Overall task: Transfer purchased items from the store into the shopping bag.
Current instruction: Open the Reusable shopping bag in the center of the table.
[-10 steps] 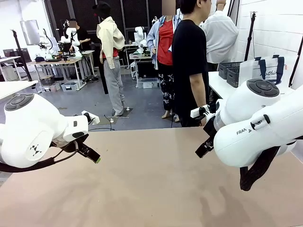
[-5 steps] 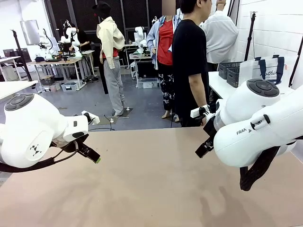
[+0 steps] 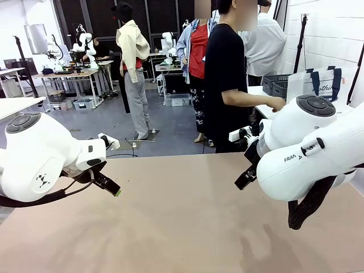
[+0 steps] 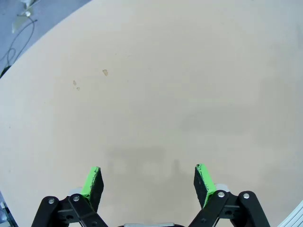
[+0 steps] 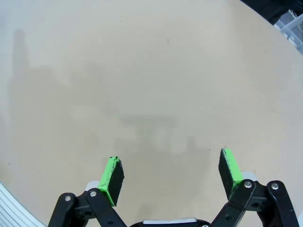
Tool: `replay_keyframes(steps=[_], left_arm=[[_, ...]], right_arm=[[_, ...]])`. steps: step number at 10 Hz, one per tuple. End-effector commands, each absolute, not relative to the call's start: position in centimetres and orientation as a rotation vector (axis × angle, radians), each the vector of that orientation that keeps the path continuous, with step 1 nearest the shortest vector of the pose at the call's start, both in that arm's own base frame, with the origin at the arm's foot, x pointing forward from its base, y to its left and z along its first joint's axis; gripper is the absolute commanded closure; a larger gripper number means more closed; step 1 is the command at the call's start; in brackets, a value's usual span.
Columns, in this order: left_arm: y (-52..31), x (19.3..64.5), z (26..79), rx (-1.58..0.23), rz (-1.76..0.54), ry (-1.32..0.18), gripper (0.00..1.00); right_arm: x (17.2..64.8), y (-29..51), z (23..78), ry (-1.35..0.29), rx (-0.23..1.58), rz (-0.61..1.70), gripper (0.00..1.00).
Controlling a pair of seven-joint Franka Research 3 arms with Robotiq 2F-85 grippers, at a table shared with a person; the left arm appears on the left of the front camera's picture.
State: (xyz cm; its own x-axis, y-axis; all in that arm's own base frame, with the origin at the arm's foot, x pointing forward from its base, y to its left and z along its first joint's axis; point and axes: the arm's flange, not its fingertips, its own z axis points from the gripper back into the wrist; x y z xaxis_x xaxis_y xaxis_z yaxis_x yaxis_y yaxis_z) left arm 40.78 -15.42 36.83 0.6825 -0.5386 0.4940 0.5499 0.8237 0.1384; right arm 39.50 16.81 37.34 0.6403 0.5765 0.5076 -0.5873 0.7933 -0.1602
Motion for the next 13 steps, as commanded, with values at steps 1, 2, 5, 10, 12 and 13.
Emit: replay_keyframes(steps=[1, 2, 5, 10, 12, 13], left_arm=[[-15.28, 40.80, 36.82, -0.022, -0.607, -0.547, 0.00], [-15.28, 40.80, 36.82, -0.022, -0.607, -0.547, 0.00], [-15.28, 40.80, 36.82, -0.022, -0.607, -0.547, 0.00], [-15.28, 40.80, 36.82, -0.022, -0.607, -0.547, 0.00], [-15.28, 40.80, 36.82, -0.022, -0.607, -0.547, 0.00], [-15.28, 40.80, 36.82, -0.022, -0.607, -0.547, 0.00]], right_arm=[[39.51, 16.80, 37.34, -0.572, 0.021, 0.663, 0.00], [39.51, 16.80, 37.34, -0.572, 0.021, 0.663, 0.00], [39.51, 16.80, 37.34, -0.572, 0.021, 0.663, 0.00], [39.51, 16.80, 37.34, -0.572, 0.021, 0.663, 0.00], [39.51, 16.80, 37.34, -0.572, 0.021, 0.663, 0.00], [39.51, 16.80, 37.34, -0.572, 0.021, 0.663, 0.00]])
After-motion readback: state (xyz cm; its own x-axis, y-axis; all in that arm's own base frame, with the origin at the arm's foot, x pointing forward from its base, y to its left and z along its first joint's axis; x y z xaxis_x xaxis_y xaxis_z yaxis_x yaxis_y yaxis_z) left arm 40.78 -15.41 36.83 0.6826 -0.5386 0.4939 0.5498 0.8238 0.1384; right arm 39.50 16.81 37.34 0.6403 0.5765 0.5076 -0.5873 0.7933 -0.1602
